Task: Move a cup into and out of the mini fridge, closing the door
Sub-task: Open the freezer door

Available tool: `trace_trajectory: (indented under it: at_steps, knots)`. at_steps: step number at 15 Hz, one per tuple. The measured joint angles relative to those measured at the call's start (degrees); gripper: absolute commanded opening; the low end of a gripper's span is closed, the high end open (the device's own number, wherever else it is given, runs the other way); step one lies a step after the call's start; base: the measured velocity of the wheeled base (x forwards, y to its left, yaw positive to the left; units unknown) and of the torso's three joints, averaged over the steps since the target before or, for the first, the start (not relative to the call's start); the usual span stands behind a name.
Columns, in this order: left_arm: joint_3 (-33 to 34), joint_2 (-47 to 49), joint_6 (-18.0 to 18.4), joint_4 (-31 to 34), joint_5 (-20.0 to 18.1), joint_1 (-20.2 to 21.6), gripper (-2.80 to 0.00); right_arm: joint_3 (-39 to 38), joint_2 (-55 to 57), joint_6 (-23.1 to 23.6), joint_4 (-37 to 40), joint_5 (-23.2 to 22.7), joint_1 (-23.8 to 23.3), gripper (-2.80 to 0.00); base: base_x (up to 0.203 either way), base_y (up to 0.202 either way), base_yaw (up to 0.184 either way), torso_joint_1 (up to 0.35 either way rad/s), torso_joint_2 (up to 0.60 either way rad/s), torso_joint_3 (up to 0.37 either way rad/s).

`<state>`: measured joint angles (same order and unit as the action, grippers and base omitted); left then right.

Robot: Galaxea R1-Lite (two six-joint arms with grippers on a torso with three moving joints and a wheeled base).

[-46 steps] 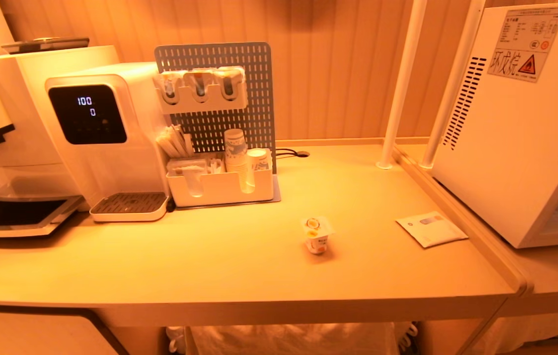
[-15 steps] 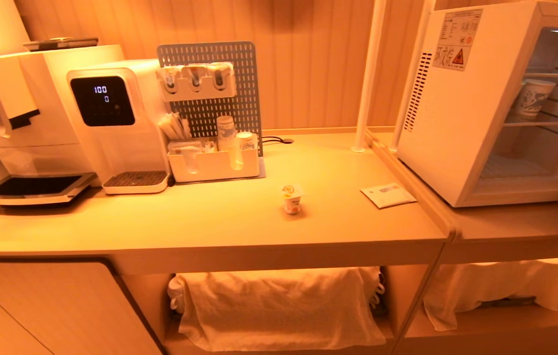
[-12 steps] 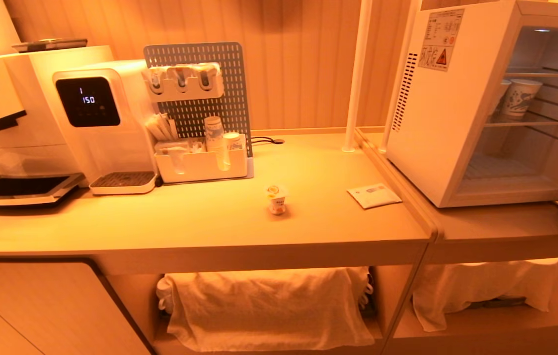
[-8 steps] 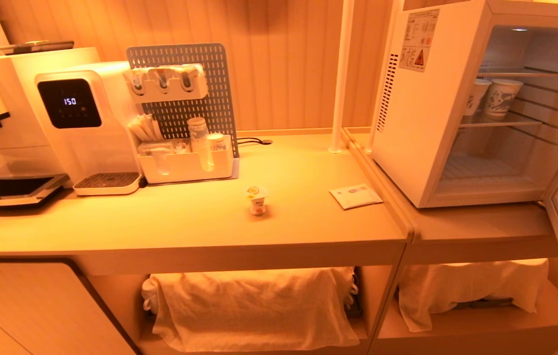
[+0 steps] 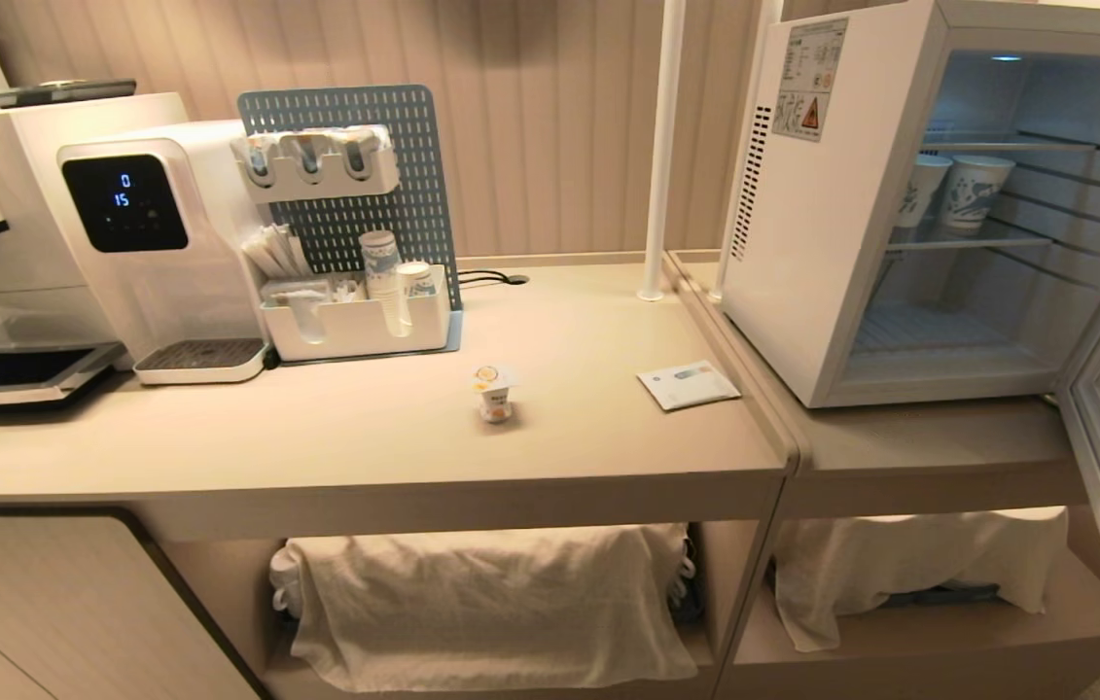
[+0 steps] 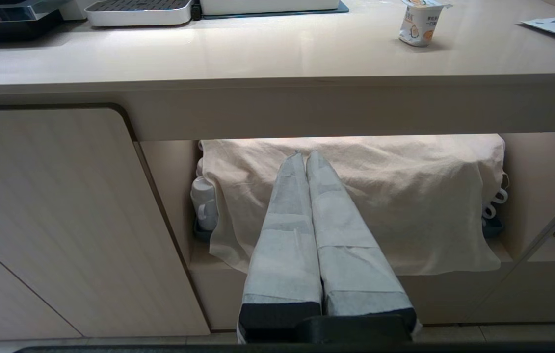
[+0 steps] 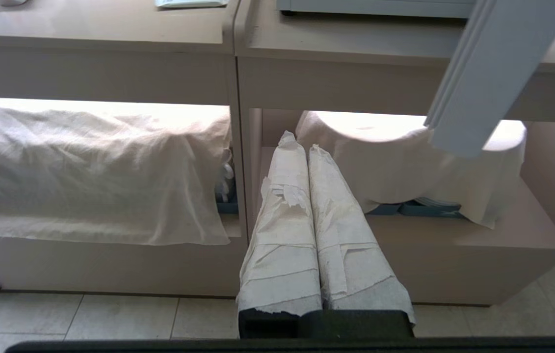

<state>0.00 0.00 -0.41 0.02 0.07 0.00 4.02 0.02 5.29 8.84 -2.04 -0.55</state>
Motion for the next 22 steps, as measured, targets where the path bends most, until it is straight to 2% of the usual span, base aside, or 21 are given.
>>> trace_trajectory:
  at_steps: [19,22]
  knots:
    - [0.00,0.00,-0.02,-0.02,0.00,0.00,-2.80,0.14,0.00,-0.42,0.75,0.03,0.02,-2.80,0.000,0.000,0.000,0.000,0.00,0.000]
    - [0.00,0.00,0.00,-0.02,0.01,0.00,-2.80,3.63,0.71,-0.12,0.78,-1.05,0.02,-2.80,0.000,0.000,0.000,0.000,0.00,0.000]
